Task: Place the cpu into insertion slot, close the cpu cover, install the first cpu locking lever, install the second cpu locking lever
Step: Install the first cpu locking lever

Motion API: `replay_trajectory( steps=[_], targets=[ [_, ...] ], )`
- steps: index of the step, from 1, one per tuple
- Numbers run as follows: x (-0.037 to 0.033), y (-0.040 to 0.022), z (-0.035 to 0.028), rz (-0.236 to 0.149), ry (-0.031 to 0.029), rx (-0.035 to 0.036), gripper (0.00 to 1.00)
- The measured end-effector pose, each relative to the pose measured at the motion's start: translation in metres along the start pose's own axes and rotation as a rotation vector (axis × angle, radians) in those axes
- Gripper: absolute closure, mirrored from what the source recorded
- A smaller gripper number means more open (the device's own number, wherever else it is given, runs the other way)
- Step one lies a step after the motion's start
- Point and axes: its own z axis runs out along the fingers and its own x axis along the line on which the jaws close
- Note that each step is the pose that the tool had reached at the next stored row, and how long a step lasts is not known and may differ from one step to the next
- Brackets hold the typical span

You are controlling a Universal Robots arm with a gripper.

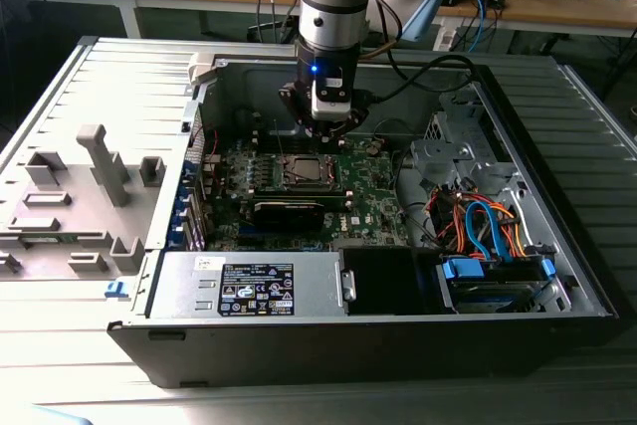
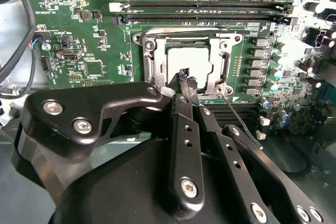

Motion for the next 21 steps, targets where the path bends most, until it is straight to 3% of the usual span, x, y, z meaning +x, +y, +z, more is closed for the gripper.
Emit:
replay_trajectory(
  steps=[21],
  targets=[
    [0.0,0.0,0.0,-0.032,-0.001,0.0,0.89]
  ],
)
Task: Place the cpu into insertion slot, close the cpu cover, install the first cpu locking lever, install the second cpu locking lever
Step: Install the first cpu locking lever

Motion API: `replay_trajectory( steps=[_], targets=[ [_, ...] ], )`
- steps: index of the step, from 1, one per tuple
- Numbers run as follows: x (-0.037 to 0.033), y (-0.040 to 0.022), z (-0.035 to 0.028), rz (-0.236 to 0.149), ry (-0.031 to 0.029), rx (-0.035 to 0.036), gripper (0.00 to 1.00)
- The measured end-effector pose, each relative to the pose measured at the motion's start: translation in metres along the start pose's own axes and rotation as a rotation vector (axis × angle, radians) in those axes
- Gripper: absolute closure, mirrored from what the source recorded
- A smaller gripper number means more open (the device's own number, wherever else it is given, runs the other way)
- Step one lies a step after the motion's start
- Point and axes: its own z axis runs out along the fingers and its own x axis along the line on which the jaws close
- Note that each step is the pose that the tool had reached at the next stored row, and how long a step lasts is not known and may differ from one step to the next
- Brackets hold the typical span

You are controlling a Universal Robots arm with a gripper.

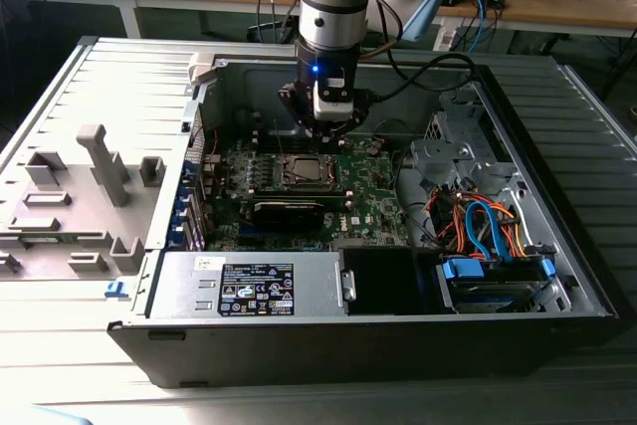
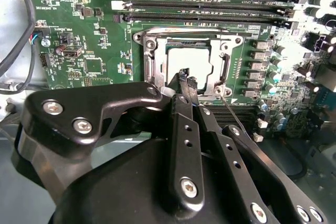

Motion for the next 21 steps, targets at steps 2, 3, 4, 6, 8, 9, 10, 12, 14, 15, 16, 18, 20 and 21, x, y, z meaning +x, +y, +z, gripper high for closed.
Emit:
replay_trajectory(
  steps=[2,3,4,6,8,9,10,12,14,15,16,18,20,21],
  targets=[
    [0.0,0.0,0.0,-0.003,-0.0001,0.0,0.89],
    [0.0,0.0,0.0,-0.004,-0.0001,-0.0001,0.89],
    [0.0,0.0,0.0,-0.006,-0.0001,-0.0001,0.89],
    [0.0,0.0,0.0,-0.009,-0.0003,-0.0001,0.89],
    [0.0,0.0,0.0,-0.012,-0.0004,0.0,0.89],
    [0.0,0.0,0.0,-0.013,-0.0004,0.0,0.89],
    [0.0,0.0,0.0,-0.015,-0.0004,0.0,0.89],
    [0.0,0.0,0.0,-0.018,-0.0006,-0.0001,0.89],
    [0.0,0.0,0.0,-0.021,-0.0006,-0.0001,0.89],
    [0.0,0.0,0.0,-0.023,-0.0007,-0.0001,0.89],
    [0.0,0.0,0.0,-0.024,-0.0007,-0.0001,0.89],
    [0.0,0.0,0.0,-0.029,-0.0009,-0.0001,0.89],
    [0.0,0.0,0.0,-0.032,-0.001,-0.0001,0.89],
    [0.0,0.0,0.0,-0.033,-0.001,-0.0001,0.89]
  ],
)
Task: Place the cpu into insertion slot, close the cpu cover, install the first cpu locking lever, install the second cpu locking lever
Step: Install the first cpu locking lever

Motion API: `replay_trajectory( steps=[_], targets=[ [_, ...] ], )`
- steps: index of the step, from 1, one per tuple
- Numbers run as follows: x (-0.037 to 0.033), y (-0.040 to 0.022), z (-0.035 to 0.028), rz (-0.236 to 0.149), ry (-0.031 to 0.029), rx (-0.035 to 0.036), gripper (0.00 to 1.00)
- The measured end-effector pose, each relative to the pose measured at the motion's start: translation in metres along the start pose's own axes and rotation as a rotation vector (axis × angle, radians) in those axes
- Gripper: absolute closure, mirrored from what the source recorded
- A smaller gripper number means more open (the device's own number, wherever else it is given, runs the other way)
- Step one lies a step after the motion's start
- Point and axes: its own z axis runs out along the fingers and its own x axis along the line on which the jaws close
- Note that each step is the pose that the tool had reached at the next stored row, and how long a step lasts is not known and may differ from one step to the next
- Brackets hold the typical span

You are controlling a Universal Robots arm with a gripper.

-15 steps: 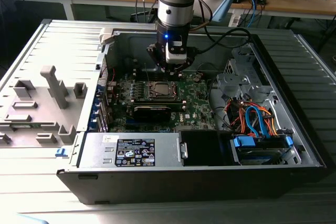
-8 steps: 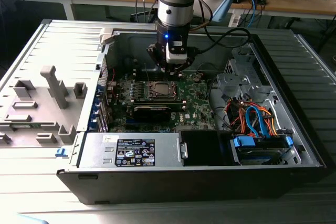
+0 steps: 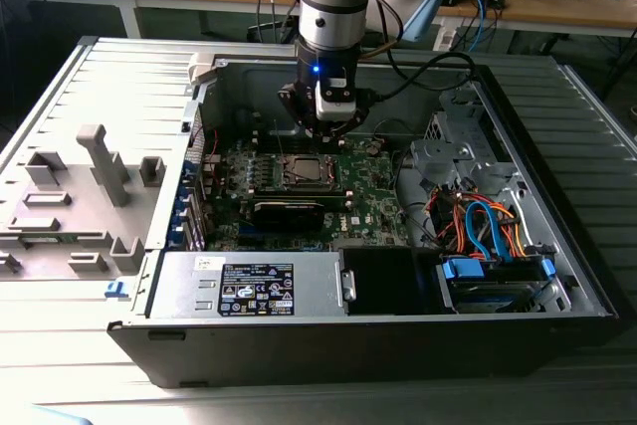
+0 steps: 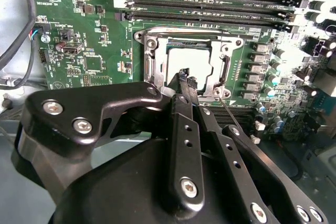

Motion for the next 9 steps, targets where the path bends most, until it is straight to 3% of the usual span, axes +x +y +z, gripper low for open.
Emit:
replay_trajectory(
  steps=[9],
  targets=[
    [0.0,0.0,0.0,-0.015,-0.0005,0.0,0.89]
  ],
)
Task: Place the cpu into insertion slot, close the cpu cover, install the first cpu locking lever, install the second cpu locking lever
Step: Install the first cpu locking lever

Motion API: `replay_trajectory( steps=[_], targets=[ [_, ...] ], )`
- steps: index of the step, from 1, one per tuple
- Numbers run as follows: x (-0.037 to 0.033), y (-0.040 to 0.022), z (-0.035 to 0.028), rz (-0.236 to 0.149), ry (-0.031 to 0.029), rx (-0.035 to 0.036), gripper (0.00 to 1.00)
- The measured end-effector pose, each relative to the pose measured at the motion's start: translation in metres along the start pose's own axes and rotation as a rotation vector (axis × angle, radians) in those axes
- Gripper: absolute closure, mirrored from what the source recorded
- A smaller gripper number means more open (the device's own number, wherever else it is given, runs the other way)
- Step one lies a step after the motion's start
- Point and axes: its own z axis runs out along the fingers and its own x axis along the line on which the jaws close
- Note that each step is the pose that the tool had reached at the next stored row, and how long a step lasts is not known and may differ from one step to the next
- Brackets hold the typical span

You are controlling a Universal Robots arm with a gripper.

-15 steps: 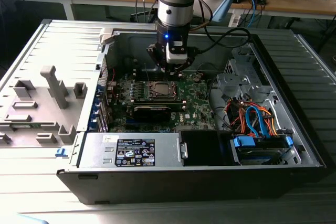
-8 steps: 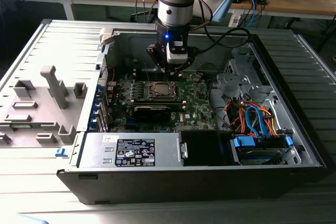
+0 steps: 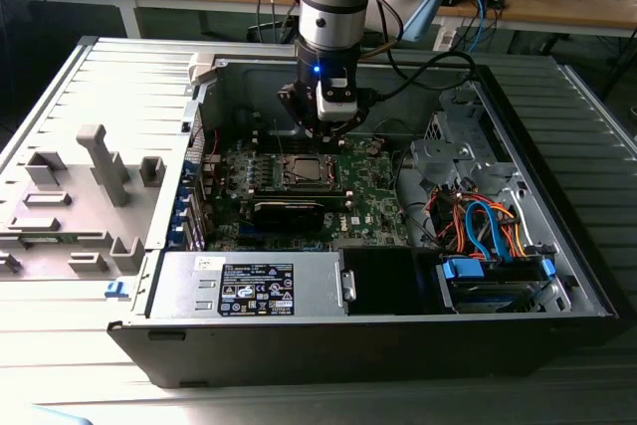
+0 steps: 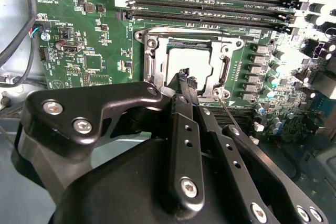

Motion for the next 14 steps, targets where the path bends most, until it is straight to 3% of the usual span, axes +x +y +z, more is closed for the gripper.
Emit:
replay_trajectory(
  steps=[14],
  targets=[
    [0.0,0.0,0.0,-0.02,-0.0006,0.0,0.89]
  ],
)
